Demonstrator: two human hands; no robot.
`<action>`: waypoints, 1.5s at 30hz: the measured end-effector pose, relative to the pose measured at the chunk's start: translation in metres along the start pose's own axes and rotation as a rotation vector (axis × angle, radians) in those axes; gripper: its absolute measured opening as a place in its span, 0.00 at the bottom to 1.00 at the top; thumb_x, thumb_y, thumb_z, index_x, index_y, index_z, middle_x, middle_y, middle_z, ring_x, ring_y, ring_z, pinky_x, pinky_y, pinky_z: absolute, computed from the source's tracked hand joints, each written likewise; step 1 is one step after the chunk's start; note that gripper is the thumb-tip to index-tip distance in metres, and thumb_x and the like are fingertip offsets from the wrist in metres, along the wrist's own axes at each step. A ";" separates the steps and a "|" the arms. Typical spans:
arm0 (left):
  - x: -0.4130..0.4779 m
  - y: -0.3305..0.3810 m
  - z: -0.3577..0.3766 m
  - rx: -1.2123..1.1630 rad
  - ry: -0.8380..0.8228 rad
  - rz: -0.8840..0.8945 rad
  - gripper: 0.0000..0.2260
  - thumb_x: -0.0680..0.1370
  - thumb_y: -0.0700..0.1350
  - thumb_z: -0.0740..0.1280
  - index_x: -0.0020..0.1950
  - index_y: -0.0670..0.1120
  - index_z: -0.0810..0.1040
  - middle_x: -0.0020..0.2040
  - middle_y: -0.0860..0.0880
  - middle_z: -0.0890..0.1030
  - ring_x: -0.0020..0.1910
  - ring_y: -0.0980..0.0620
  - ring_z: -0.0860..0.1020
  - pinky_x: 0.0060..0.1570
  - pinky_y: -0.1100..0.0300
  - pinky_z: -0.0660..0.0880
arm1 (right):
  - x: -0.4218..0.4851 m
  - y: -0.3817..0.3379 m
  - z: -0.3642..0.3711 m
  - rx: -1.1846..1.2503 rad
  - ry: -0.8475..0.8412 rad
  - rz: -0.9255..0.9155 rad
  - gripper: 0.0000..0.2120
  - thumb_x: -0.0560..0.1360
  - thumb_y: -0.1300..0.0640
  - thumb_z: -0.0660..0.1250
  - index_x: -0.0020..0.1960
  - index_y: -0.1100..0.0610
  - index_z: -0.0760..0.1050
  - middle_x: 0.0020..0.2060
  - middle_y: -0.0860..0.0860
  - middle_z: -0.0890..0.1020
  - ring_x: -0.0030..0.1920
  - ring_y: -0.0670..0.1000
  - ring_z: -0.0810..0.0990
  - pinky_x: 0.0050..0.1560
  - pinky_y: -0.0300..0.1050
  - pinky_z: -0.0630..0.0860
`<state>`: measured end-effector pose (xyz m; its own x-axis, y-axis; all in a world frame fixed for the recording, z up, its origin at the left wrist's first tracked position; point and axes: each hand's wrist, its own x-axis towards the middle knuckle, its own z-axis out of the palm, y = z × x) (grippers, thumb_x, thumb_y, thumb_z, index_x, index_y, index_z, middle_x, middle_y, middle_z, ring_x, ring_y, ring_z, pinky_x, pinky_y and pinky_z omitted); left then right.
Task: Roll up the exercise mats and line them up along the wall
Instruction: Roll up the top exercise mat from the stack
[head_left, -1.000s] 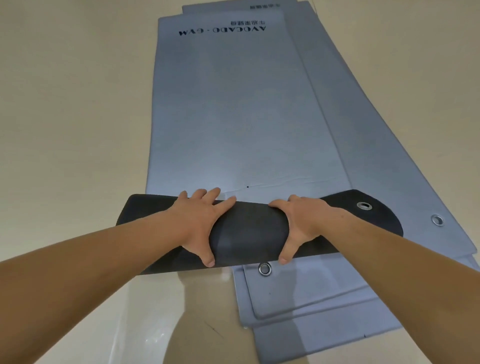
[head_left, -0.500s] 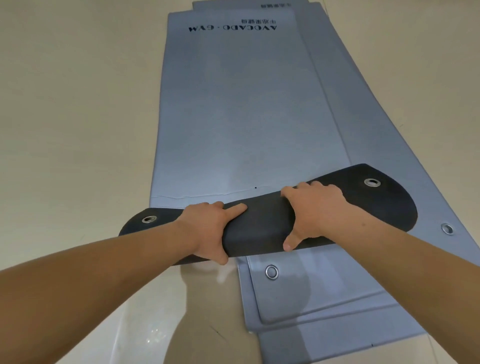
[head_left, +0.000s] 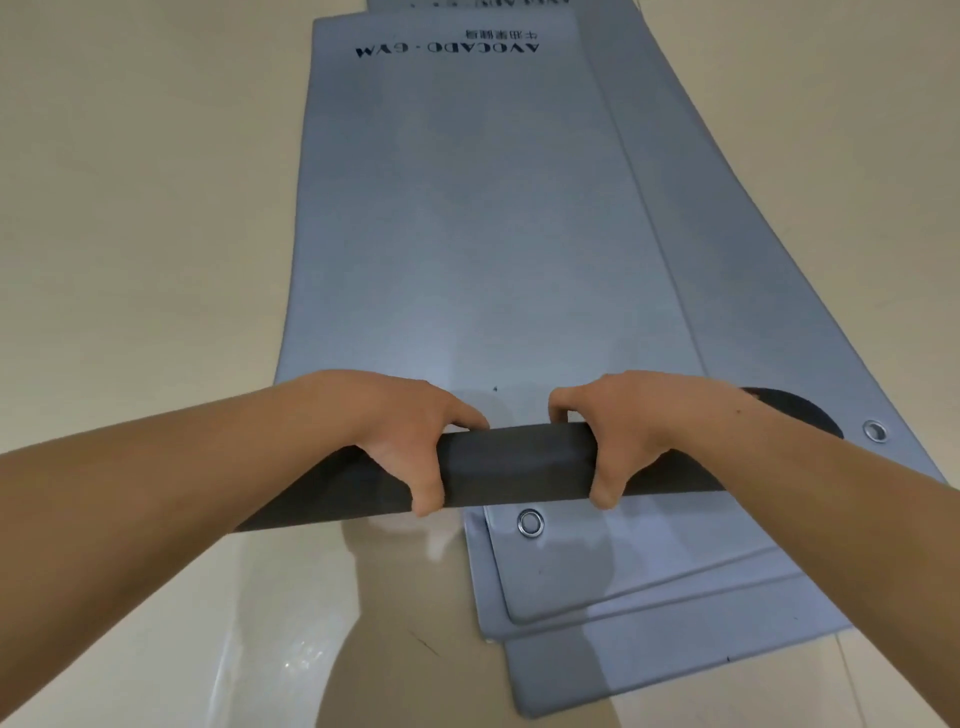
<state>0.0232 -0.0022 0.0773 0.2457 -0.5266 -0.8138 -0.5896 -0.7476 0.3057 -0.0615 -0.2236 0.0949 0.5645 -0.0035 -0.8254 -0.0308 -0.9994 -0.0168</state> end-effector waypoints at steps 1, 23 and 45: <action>-0.002 -0.002 -0.002 -0.049 -0.075 0.000 0.40 0.65 0.52 0.81 0.72 0.71 0.69 0.55 0.59 0.80 0.54 0.52 0.82 0.57 0.48 0.83 | -0.001 -0.002 -0.004 0.017 -0.075 -0.004 0.39 0.63 0.45 0.85 0.67 0.41 0.67 0.48 0.43 0.75 0.47 0.47 0.78 0.48 0.50 0.78; 0.001 -0.043 -0.001 0.134 0.552 -0.085 0.44 0.70 0.75 0.68 0.81 0.56 0.63 0.69 0.49 0.75 0.69 0.44 0.73 0.63 0.46 0.75 | 0.036 -0.025 0.009 -0.320 0.354 0.103 0.80 0.53 0.24 0.80 0.83 0.54 0.31 0.81 0.62 0.56 0.81 0.66 0.57 0.77 0.67 0.61; 0.006 -0.042 0.015 0.015 0.129 0.020 0.45 0.57 0.58 0.85 0.69 0.67 0.67 0.50 0.60 0.80 0.49 0.55 0.79 0.54 0.52 0.80 | 0.015 -0.022 -0.014 0.151 -0.117 -0.029 0.67 0.55 0.41 0.89 0.83 0.40 0.53 0.77 0.46 0.68 0.74 0.56 0.71 0.72 0.60 0.73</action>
<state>0.0382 0.0324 0.0517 0.3299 -0.5901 -0.7368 -0.6069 -0.7304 0.3132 -0.0407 -0.2018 0.0907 0.4675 0.0378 -0.8832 -0.1441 -0.9825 -0.1183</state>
